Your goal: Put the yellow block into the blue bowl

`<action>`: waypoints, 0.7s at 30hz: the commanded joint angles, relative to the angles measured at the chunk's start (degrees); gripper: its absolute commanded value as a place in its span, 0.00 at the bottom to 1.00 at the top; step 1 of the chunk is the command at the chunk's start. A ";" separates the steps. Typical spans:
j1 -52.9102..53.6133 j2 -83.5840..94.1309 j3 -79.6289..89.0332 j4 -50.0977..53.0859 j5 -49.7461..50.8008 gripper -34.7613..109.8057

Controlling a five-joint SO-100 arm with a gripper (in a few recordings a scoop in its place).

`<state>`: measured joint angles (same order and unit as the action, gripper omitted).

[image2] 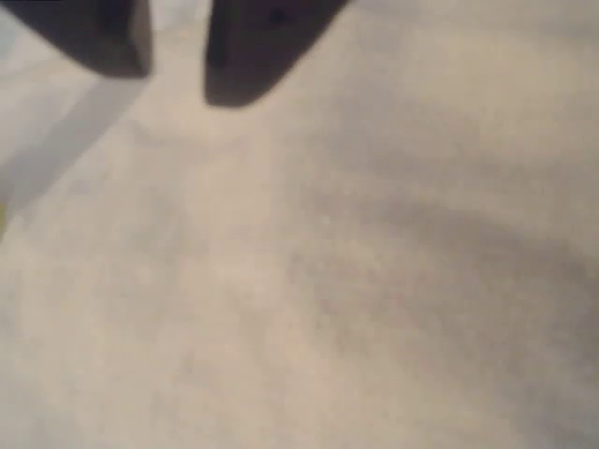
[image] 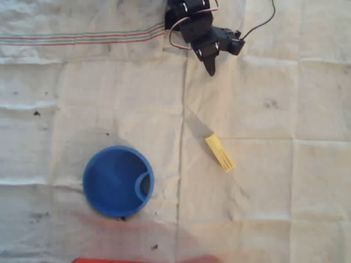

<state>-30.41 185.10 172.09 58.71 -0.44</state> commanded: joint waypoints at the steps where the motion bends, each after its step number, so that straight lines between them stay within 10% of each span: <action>1: -0.35 6.59 5.54 0.09 0.35 0.24; 10: -0.44 0.09 -14.41 0.09 0.44 0.24; 21: -0.26 -50.45 -51.94 -0.62 0.35 0.24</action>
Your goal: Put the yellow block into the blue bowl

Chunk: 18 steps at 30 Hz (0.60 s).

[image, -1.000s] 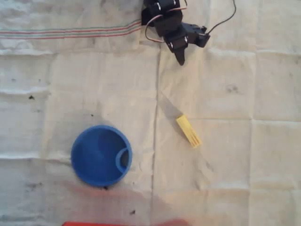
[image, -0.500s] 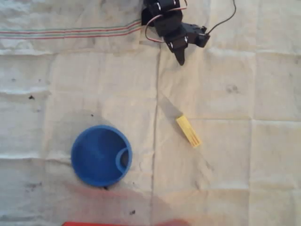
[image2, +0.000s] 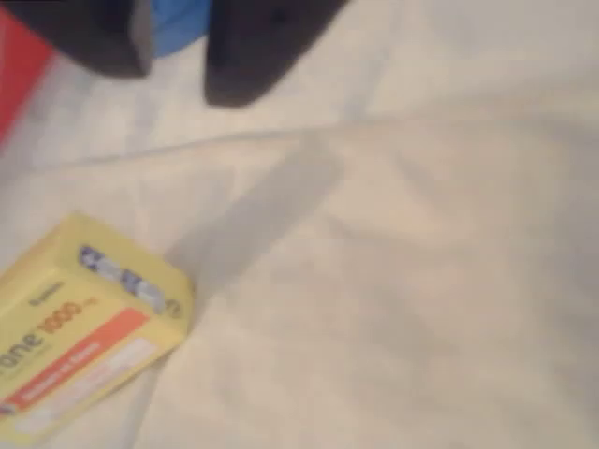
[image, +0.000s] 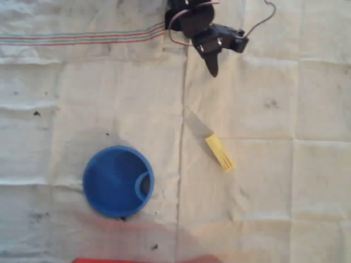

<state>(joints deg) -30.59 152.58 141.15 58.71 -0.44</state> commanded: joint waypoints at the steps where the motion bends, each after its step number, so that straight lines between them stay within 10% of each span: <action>1: 0.18 -22.41 -25.40 -0.53 0.35 0.24; 7: 0.26 -47.29 -53.53 0.18 -6.94 0.24; 18: 0.44 -72.69 -83.50 2.02 -54.32 0.24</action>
<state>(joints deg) -30.59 81.56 68.82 59.77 -36.56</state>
